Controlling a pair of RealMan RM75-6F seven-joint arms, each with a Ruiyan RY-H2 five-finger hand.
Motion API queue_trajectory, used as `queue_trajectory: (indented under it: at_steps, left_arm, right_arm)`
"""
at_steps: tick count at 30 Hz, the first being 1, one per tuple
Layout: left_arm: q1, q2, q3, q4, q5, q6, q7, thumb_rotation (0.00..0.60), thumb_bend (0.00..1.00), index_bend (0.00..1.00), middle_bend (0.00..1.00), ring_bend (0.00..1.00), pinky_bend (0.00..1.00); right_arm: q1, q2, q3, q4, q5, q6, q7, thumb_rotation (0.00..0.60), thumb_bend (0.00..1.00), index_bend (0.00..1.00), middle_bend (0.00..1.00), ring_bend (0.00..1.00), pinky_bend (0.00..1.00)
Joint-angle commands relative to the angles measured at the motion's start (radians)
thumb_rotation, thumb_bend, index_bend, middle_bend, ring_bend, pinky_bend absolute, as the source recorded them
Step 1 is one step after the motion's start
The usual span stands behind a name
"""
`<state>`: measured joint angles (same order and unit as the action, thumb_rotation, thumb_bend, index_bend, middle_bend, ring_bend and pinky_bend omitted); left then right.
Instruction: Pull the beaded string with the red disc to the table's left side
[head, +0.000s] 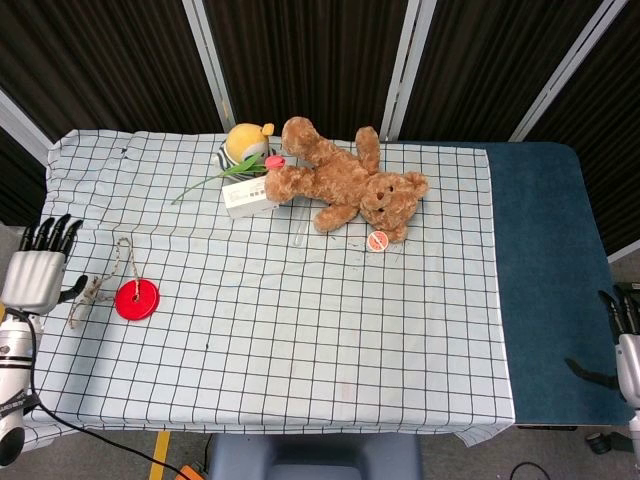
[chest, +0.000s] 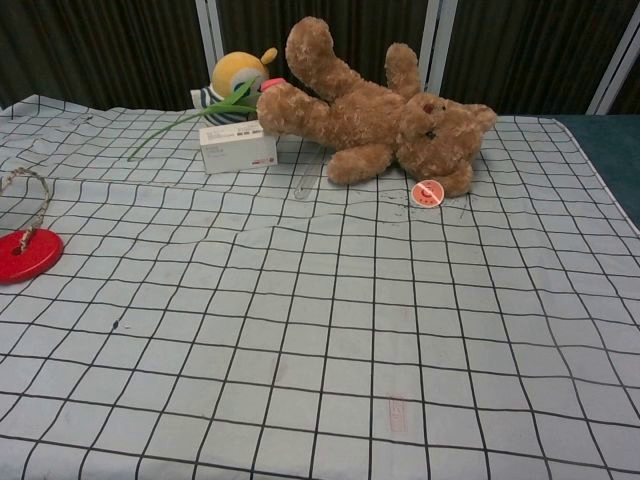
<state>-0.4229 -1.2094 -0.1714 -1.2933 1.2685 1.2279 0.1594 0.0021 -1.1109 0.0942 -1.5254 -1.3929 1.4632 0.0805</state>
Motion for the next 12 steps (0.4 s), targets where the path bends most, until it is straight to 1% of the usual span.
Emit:
queue_trajectory:
  at_steps: [1, 3, 4, 6, 7, 10, 12]
  left_arm:
    - [0.054, 0.056, 0.027, -0.065, 0.022, 0.066, -0.043, 0.600, 0.34, 0.00, 0.00, 0.00, 0.00]
    - [0.082, 0.070, 0.051, -0.092, 0.070, 0.104, -0.086, 0.600, 0.34, 0.00, 0.00, 0.00, 0.00]
    - [0.105, 0.072, 0.070, -0.106, 0.107, 0.139, -0.118, 0.600, 0.34, 0.00, 0.00, 0.00, 0.00]
    - [0.141, 0.064, 0.102, -0.123, 0.159, 0.189, -0.163, 0.600, 0.34, 0.00, 0.00, 0.00, 0.00]
    - [0.163, 0.052, 0.127, -0.127, 0.192, 0.217, -0.186, 0.600, 0.34, 0.00, 0.00, 0.00, 0.00]
    - [0.206, 0.019, 0.185, -0.106, 0.261, 0.260, -0.177, 0.600, 0.34, 0.00, 0.00, 0.00, 0.00]
    - [0.223, -0.003, 0.198, -0.092, 0.282, 0.282, -0.171, 0.600, 0.34, 0.00, 0.00, 0.00, 0.00]
  right_arm:
    - [-0.002, -0.002, -0.002, 0.003, -0.006, 0.006, 0.005, 0.600, 0.03, 0.00, 0.00, 0.00, 0.00]
    - [-0.005, -0.002, -0.004, 0.005, -0.011, 0.012, 0.012, 0.600, 0.03, 0.00, 0.00, 0.00, 0.00]
    - [-0.009, -0.003, -0.007, 0.005, -0.016, 0.019, 0.017, 0.600, 0.03, 0.00, 0.00, 0.00, 0.00]
    - [-0.015, -0.004, -0.011, 0.006, -0.022, 0.029, 0.025, 0.600, 0.03, 0.00, 0.00, 0.00, 0.00]
    - [-0.020, -0.005, -0.014, 0.007, -0.027, 0.035, 0.029, 0.600, 0.03, 0.00, 0.00, 0.00, 0.00]
    - [-0.026, -0.012, -0.018, 0.012, -0.034, 0.046, 0.033, 0.600, 0.03, 0.00, 0.00, 0.00, 0.00]
    - [-0.027, -0.017, -0.019, 0.014, -0.035, 0.047, 0.034, 0.600, 0.03, 0.00, 0.00, 0.00, 0.00]
